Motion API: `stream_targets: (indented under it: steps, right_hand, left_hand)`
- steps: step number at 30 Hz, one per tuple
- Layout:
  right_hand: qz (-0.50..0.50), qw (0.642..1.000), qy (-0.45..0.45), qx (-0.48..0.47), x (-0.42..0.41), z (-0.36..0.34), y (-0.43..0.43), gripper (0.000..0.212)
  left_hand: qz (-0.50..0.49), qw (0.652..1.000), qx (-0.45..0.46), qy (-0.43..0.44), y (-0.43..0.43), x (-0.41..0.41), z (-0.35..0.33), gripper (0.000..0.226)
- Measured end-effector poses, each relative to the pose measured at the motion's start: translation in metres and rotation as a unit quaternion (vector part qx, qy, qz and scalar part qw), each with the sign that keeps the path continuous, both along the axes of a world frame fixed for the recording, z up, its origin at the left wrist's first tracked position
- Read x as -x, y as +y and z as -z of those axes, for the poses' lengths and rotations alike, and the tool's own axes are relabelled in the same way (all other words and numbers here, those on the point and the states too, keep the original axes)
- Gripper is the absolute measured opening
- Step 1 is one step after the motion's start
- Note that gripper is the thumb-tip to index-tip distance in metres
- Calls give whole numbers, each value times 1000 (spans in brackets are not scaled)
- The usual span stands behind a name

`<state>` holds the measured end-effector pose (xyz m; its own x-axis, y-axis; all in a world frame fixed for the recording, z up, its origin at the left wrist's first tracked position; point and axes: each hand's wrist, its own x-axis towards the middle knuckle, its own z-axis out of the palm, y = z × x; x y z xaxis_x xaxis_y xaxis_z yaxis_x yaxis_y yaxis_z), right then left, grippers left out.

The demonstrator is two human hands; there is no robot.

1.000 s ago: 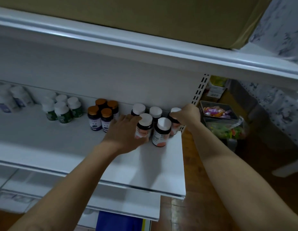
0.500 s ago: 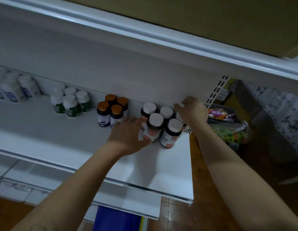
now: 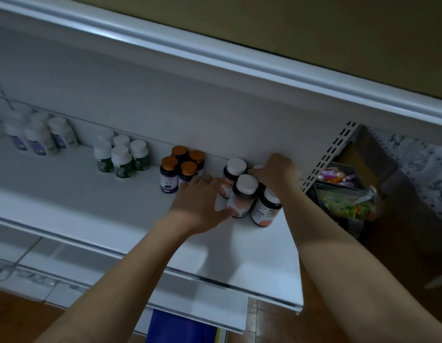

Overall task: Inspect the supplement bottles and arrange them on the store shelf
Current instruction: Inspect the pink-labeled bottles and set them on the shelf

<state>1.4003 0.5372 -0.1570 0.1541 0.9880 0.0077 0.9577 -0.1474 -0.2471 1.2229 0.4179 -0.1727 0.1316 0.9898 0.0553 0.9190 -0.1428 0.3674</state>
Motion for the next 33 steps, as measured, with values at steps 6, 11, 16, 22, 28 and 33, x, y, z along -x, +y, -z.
stream_targets:
  steps: [6, 11, 16, 22, 28, 33]
  right_hand:
    - [10, 996, 71, -59, 1, -7, -7, 34]
    - [11, 977, 129, -172, -4, -49, -30, 32]
    - [15, 937, 214, -275, -8, -82, -69, 22]
    - [19, 925, 316, -211, -4, -79, -123, 10]
    - [90, 882, 445, -129, 13, -41, -178, 11]
    - [92, 877, 466, -65, 25, -22, -212, 17]
  left_hand:
    - [14, 1000, 1, -9, -2, 4, -3, 67]
    - [35, 999, -14, -27, -2, 5, -7, 68]
    - [58, 996, -44, -54, -3, 1, -17, 73]
    - [133, 967, -23, -217, -29, 1, -20, 84]
    - [246, 906, 41, -343, -67, 10, 4, 97]
    - [312, 894, 91, -308, -90, 32, 16, 123]
